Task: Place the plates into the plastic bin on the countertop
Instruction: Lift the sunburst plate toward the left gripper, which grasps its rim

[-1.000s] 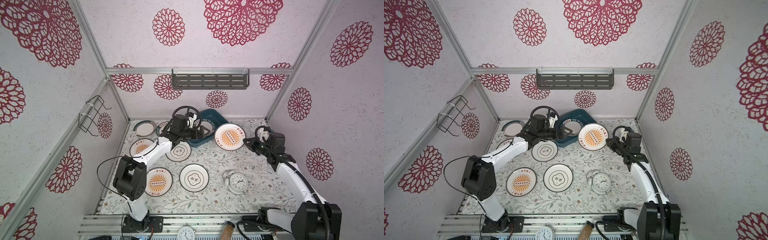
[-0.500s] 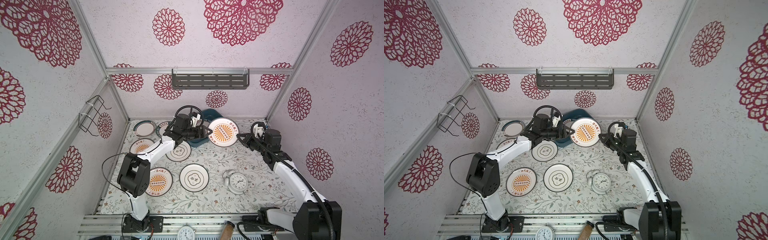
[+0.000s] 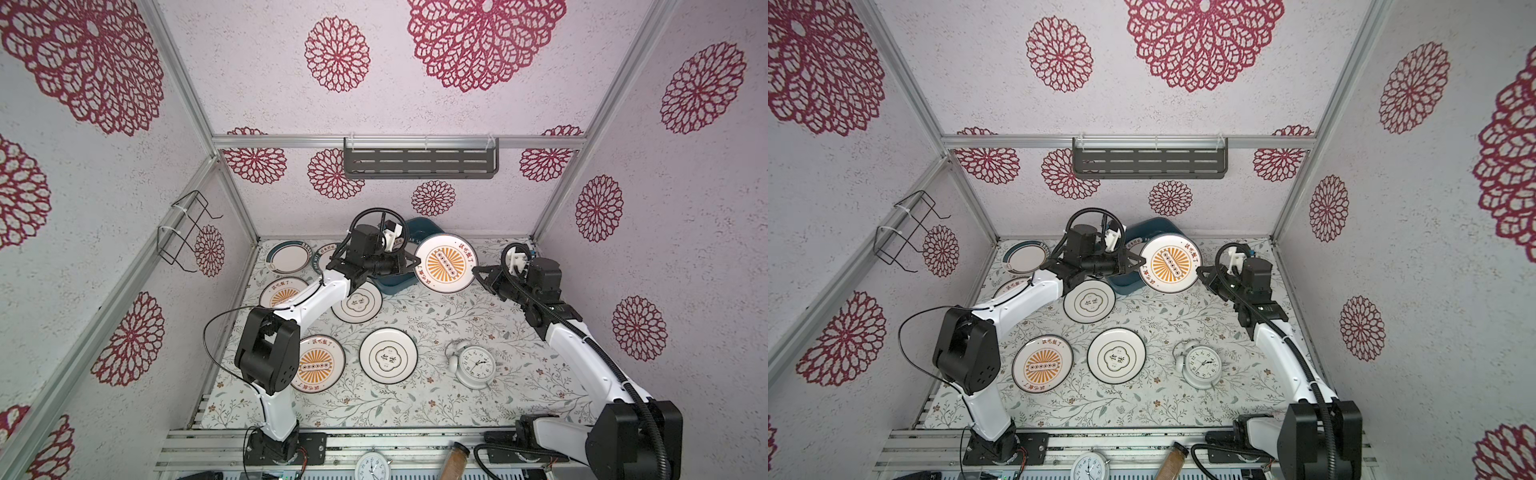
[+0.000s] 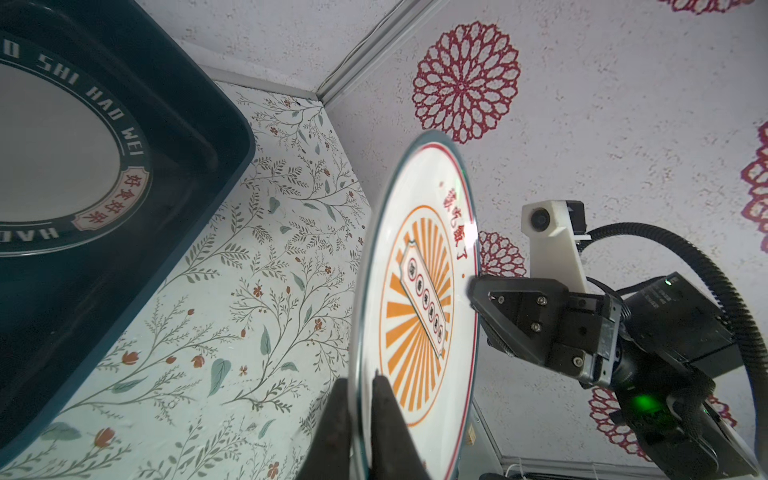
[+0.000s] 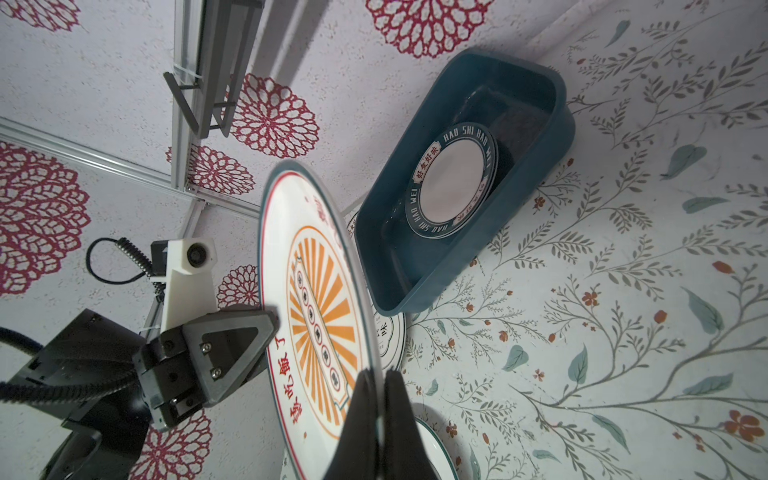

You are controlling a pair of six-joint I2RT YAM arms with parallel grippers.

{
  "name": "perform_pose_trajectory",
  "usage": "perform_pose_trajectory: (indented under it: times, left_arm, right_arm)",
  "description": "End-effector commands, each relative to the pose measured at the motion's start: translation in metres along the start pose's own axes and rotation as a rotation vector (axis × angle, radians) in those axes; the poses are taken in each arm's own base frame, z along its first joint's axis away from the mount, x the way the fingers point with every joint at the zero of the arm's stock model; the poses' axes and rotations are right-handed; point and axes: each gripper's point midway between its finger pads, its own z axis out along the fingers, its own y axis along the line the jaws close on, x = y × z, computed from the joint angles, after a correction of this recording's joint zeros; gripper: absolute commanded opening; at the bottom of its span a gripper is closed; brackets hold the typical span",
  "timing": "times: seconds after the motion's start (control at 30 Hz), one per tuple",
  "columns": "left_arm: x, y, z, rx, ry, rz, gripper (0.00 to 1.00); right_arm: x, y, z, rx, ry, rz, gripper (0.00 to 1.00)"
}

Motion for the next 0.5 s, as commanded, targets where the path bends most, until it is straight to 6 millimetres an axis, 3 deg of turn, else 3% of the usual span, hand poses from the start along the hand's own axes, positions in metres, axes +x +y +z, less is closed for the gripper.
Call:
perform_pose_trajectory:
  times: [0.0,0.1,0.17,0.23,0.37,0.47]
  left_arm:
    - [0.001,-0.001,0.005,0.012,0.013,0.035,0.05]
    - [0.000,-0.001,0.004,0.003,0.008,0.036,0.01]
    - [-0.002,-0.001,0.002,-0.004,0.003,0.036,0.00]
    - [-0.004,-0.003,0.001,-0.005,-0.004,0.037,0.00]
    - [-0.009,-0.003,-0.003,-0.014,-0.018,0.030,0.00]
    - [-0.013,0.002,-0.005,-0.030,-0.030,0.008,0.00]
  right_arm:
    - [-0.023,0.035,-0.005,-0.097,-0.069,-0.026,0.05]
    - [-0.022,0.038,-0.007,-0.107,-0.084,-0.045,0.59]
    - [-0.023,0.040,-0.011,-0.103,-0.108,-0.067,0.78]
    - [-0.026,0.041,-0.017,-0.089,-0.132,-0.085,0.88]
    - [-0.028,0.039,-0.022,-0.046,-0.147,-0.111,0.98]
    - [-0.029,0.035,-0.026,-0.008,-0.162,-0.128,0.99]
